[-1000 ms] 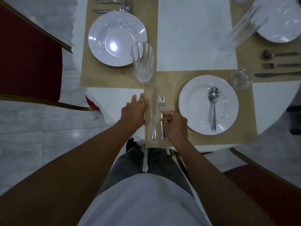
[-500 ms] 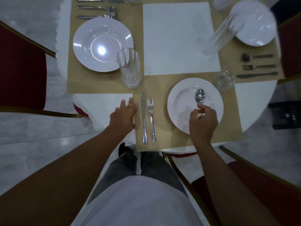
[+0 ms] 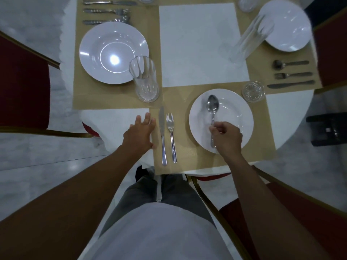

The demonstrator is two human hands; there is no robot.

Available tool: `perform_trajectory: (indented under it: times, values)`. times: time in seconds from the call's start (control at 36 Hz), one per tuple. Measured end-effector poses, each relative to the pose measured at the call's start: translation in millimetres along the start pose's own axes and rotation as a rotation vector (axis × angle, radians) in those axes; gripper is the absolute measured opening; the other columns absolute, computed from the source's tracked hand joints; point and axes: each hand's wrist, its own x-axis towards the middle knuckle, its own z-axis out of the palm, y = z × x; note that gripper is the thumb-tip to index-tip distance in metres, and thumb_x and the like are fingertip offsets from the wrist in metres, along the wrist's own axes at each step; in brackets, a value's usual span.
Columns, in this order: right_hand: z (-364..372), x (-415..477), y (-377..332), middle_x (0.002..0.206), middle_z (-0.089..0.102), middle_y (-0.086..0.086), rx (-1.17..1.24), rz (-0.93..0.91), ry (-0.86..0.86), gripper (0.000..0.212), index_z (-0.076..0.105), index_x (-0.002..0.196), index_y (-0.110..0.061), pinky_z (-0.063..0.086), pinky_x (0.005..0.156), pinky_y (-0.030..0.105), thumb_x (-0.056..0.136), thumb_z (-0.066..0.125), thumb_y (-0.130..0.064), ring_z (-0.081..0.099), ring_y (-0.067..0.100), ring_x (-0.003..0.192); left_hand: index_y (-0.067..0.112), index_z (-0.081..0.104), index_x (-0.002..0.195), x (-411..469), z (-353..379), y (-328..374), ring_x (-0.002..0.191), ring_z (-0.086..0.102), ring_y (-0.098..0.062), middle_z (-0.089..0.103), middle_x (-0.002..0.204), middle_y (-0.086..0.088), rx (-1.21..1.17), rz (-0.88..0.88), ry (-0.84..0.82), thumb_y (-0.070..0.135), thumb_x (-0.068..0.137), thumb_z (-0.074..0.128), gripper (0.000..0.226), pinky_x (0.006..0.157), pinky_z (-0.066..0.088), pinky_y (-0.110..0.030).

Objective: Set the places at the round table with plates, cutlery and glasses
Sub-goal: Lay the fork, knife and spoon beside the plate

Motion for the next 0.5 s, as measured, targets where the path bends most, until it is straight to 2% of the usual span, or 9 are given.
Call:
perform_trajectory:
  times: [0.06,0.11,0.17,0.22,0.28,0.39,0.44,0.5]
  values:
    - [7,-11,-8,0.090,0.074,-0.012,0.007,-0.069,-0.067,0.017,0.076,0.108,-0.022,0.053,0.068,0.012,0.092,0.074,-0.028,0.069,0.000,0.080,0.023,0.014,0.155,0,0,0,0.151,0.001,-0.032,-0.003,0.165,0.000,-0.005,0.001,0.003,0.041,0.079,0.078,0.101,0.113,0.034,-0.051]
    - [18,-23,-14,0.087,0.073,-0.014,0.018,-0.130,-0.135,0.016,0.076,0.107,-0.021,0.048,0.056,0.004,0.092,0.074,-0.026,0.069,-0.005,0.074,0.022,0.014,0.155,0,0,0,0.151,0.001,-0.032,-0.002,0.165,-0.001,-0.012,0.001,0.003,0.041,0.079,0.079,0.102,0.114,0.032,-0.052]
    - [29,-34,-19,0.090,0.074,-0.013,-0.013,-0.175,-0.185,0.017,0.076,0.109,-0.021,0.046,0.053,0.002,0.093,0.073,-0.026,0.068,-0.008,0.074,0.022,0.014,0.156,-1,0,0,0.151,0.001,-0.032,-0.002,0.165,-0.001,-0.023,0.001,0.005,0.041,0.078,0.079,0.103,0.115,0.031,-0.052]
    - [39,-44,-22,0.095,0.076,-0.009,-0.045,-0.196,-0.212,0.019,0.075,0.111,-0.020,0.050,0.059,0.006,0.094,0.072,-0.027,0.069,-0.003,0.077,0.022,0.015,0.156,-1,0,0,0.151,0.001,-0.032,-0.002,0.165,-0.001,-0.030,0.004,0.009,0.041,0.078,0.079,0.103,0.115,0.031,-0.052]
    - [48,-51,-24,0.095,0.076,-0.004,-0.087,-0.189,-0.225,0.018,0.076,0.110,-0.017,0.055,0.071,0.016,0.095,0.071,-0.027,0.068,0.002,0.079,0.022,0.015,0.155,-1,0,0,0.151,0.001,-0.032,-0.001,0.165,-0.002,-0.031,0.007,0.011,0.040,0.078,0.079,0.102,0.115,0.031,-0.052]
    - [61,-56,-20,0.096,0.077,0.002,-0.189,-0.140,-0.204,0.018,0.076,0.111,-0.013,0.044,0.065,0.011,0.096,0.070,-0.022,0.066,0.008,0.077,0.022,0.016,0.155,0,2,0,0.151,0.001,-0.032,-0.001,0.165,-0.001,-0.032,0.005,0.014,0.040,0.077,0.080,0.102,0.115,0.030,-0.053]
    - [64,-56,-18,0.096,0.076,0.004,-0.217,-0.113,-0.194,0.016,0.077,0.109,-0.011,0.049,0.066,0.015,0.097,0.069,-0.018,0.068,0.011,0.080,0.021,0.017,0.155,1,3,-1,0.151,0.001,-0.033,-0.001,0.165,-0.002,-0.039,0.008,0.016,0.039,0.077,0.080,0.102,0.115,0.028,-0.053]
    - [67,-54,-17,0.092,0.075,0.005,-0.230,-0.099,-0.189,0.013,0.076,0.105,-0.010,0.059,0.073,0.027,0.097,0.069,-0.017,0.071,0.016,0.080,0.021,0.017,0.155,1,3,-1,0.151,0.001,-0.033,0.000,0.165,-0.002,-0.046,0.011,0.021,0.039,0.077,0.081,0.102,0.115,0.027,-0.054]
